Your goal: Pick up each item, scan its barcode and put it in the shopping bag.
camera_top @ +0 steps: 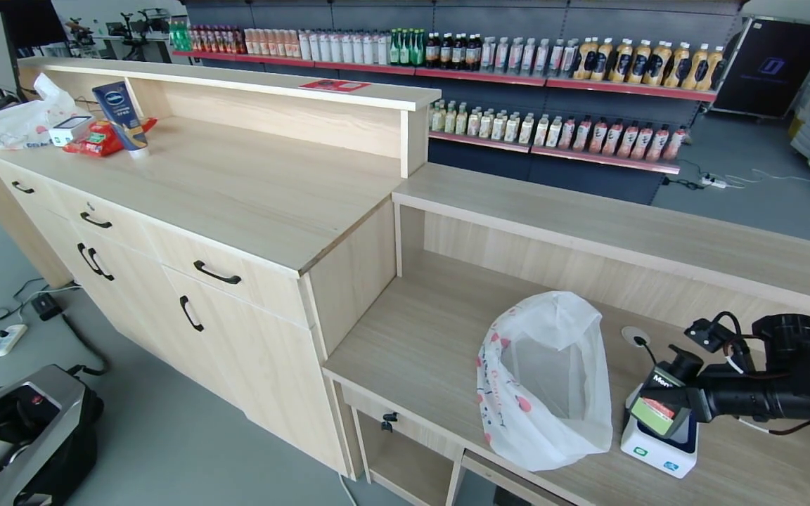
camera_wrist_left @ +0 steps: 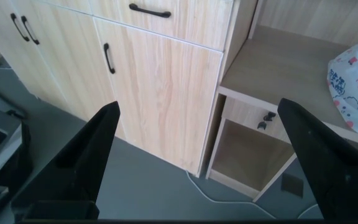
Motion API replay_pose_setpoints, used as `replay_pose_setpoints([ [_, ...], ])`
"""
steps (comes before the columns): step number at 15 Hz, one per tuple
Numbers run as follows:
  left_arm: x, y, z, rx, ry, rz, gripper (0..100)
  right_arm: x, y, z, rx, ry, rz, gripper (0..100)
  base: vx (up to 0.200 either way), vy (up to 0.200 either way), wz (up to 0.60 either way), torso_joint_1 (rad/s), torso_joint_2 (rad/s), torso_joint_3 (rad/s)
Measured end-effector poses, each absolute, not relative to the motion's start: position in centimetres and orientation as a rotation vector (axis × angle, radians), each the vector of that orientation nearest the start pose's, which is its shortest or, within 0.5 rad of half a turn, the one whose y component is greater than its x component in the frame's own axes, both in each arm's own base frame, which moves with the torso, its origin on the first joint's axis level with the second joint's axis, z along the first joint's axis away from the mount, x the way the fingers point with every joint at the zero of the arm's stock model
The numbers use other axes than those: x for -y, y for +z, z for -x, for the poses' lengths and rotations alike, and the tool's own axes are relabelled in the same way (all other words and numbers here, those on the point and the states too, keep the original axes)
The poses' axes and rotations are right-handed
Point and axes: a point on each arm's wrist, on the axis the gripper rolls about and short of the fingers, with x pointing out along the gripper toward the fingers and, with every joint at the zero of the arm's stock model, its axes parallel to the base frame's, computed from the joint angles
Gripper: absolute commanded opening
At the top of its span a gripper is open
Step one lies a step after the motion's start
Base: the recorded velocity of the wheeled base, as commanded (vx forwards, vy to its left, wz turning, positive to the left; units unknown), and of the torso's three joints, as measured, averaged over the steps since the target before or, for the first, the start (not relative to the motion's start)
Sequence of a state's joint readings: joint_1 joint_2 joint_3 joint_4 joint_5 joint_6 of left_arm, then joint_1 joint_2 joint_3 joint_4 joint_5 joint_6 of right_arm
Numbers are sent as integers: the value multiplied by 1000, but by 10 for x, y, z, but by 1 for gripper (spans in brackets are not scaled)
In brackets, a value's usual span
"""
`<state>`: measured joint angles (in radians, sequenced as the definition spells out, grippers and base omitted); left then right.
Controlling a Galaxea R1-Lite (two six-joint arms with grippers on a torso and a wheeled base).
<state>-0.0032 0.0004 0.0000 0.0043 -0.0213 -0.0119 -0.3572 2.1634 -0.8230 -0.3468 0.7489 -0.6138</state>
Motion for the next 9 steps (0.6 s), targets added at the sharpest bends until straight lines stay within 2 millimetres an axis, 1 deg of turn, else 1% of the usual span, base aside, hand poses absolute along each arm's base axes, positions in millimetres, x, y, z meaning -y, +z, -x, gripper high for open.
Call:
replay_pose_setpoints([
  [9,0,75,23,-4,-24,12,100,102,12,-317,-706,588,41,0,0,0,0,0,0,0],
])
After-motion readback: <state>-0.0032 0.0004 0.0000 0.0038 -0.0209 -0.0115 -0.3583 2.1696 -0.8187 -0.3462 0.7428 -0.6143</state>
